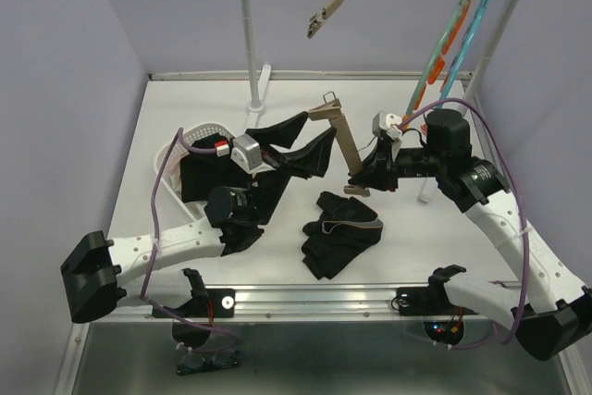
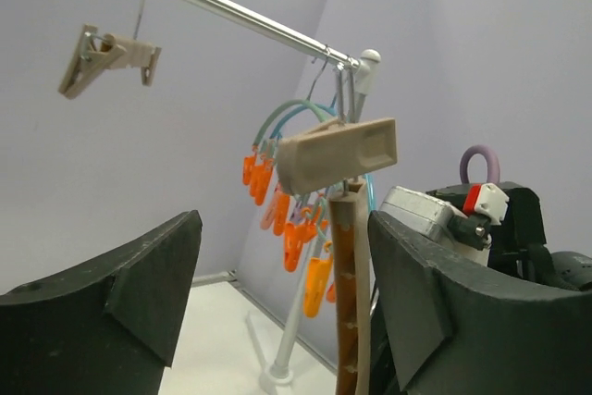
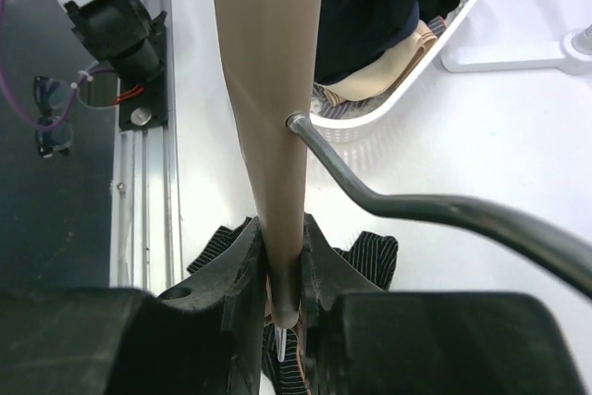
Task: Remove the underwear clipped to the hanger
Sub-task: Adjust the hanger at the center of the board.
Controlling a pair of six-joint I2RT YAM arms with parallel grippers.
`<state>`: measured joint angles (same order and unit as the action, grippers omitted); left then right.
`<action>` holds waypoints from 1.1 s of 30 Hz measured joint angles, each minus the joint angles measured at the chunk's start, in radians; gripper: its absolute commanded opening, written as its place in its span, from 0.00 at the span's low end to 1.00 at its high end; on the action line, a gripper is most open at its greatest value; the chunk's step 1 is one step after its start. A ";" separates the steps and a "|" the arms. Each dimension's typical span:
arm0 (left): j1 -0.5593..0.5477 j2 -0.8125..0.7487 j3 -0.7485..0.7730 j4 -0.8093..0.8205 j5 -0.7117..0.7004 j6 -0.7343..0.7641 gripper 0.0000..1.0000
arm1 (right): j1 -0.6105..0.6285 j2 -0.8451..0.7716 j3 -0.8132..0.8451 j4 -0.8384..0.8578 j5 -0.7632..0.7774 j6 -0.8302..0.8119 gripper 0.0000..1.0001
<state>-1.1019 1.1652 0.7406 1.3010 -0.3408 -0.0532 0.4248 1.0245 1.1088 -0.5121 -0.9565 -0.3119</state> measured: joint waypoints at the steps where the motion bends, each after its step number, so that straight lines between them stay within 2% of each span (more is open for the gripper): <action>1: 0.004 -0.027 -0.016 -0.004 0.000 0.009 0.93 | 0.000 -0.003 -0.001 0.000 0.007 -0.009 0.00; 8: 0.026 -0.253 -0.071 -0.053 0.101 0.043 0.95 | 0.000 -0.015 -0.042 -0.055 0.043 -0.129 0.00; 13: 0.046 -0.509 -0.065 -0.352 0.198 0.065 0.95 | 0.000 -0.016 -0.079 -0.166 0.098 -0.260 0.01; 17: 0.067 -0.600 -0.010 -0.597 0.298 0.079 0.95 | 0.000 -0.030 -0.079 -0.240 0.136 -0.370 0.00; 21: 0.078 -0.592 0.028 -0.816 0.417 0.082 0.99 | 0.000 -0.037 -0.079 -0.303 0.159 -0.468 0.01; 24: 0.084 -0.518 0.038 -0.945 0.504 0.087 0.99 | 0.000 -0.036 -0.079 -0.354 0.174 -0.536 0.00; 29: 0.103 -0.386 0.032 -1.029 0.582 0.116 0.99 | 0.000 -0.037 -0.079 -0.412 0.206 -0.612 0.00; 33: 0.144 -0.347 0.011 -1.028 0.643 0.128 0.98 | 0.000 -0.050 -0.079 -0.438 0.217 -0.648 0.01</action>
<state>-0.9577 0.8181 0.7517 0.2726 0.3019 0.0746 0.4248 0.9745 1.0294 -0.9501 -0.7391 -0.9596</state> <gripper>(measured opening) 0.986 0.209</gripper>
